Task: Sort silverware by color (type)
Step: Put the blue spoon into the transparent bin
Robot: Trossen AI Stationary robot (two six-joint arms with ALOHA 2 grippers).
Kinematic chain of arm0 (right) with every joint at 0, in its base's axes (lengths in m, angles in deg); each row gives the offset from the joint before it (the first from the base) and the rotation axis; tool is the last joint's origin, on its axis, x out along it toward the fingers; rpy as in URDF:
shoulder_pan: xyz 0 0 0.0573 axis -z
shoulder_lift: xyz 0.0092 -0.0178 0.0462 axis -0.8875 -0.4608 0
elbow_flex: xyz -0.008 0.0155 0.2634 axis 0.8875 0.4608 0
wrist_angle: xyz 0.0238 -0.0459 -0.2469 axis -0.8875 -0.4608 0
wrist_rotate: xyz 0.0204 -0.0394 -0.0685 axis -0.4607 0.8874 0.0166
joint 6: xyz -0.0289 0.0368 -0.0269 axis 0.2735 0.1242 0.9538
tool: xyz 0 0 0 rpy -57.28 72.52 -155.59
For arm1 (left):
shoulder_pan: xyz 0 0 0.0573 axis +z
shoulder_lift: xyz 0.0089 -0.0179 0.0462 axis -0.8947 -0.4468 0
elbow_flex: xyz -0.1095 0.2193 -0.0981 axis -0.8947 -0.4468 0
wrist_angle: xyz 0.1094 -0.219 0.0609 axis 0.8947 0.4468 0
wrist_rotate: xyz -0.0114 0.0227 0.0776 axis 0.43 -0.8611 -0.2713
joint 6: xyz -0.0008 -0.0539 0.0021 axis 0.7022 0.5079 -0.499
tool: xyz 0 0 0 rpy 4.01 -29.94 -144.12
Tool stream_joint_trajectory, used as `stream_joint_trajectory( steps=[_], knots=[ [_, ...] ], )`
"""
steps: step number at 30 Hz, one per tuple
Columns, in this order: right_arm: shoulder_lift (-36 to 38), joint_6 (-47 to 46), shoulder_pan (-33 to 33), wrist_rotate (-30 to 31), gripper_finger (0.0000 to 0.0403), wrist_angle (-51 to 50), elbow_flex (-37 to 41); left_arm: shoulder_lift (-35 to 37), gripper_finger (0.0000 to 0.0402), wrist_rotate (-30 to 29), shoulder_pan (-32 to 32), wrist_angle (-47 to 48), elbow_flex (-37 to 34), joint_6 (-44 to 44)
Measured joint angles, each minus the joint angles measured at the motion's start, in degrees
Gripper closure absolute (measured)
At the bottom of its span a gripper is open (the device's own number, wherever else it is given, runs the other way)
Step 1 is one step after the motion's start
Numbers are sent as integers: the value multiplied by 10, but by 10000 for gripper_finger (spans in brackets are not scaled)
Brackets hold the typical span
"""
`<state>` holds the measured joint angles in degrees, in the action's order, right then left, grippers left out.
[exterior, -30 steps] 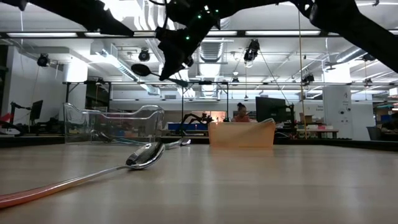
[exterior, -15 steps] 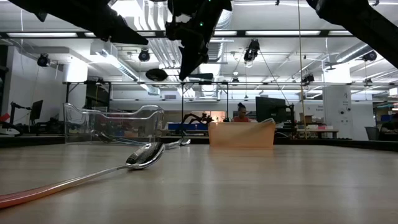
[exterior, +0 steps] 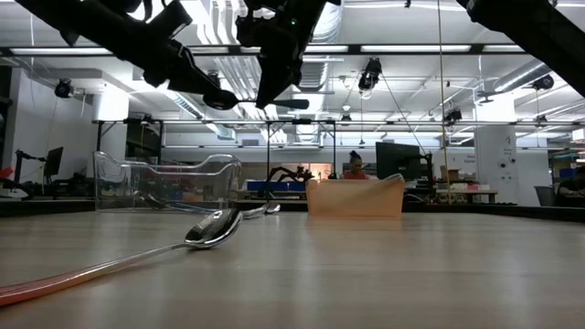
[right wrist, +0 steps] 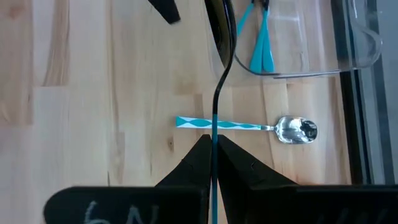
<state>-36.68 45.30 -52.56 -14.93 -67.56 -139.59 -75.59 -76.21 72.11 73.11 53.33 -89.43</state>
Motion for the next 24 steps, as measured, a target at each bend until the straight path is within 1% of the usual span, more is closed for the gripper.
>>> stream_joint_trajectory(
  steps=[3, 7, 10, 12, 14, 20, 24],
  knots=[
    [0, 0, 0, 0, 394, 0, 0, -12, 249, 0, 8, -2, 0, -1],
    [0, 0, 0, 0, 394, 0, 0, -28, 285, 0, 25, -4, 0, 6],
    [0, -1, 0, 3, 394, 4, 0, -37, 328, 2, 36, -7, 1, 18],
    [0, -1, 1, 3, 394, 5, 0, -41, 371, 3, 39, -19, 2, 25],
    [0, 1, 1, 5, 394, 7, 0, -39, 392, 3, 40, -35, 2, 41],
    [0, 6, 1, 3, 389, 15, 0, -22, 400, 7, 38, -31, 3, 102],
    [0, 6, 1, -3, 364, 27, 0, -14, 401, 45, 38, -19, 4, 156]
  ],
)
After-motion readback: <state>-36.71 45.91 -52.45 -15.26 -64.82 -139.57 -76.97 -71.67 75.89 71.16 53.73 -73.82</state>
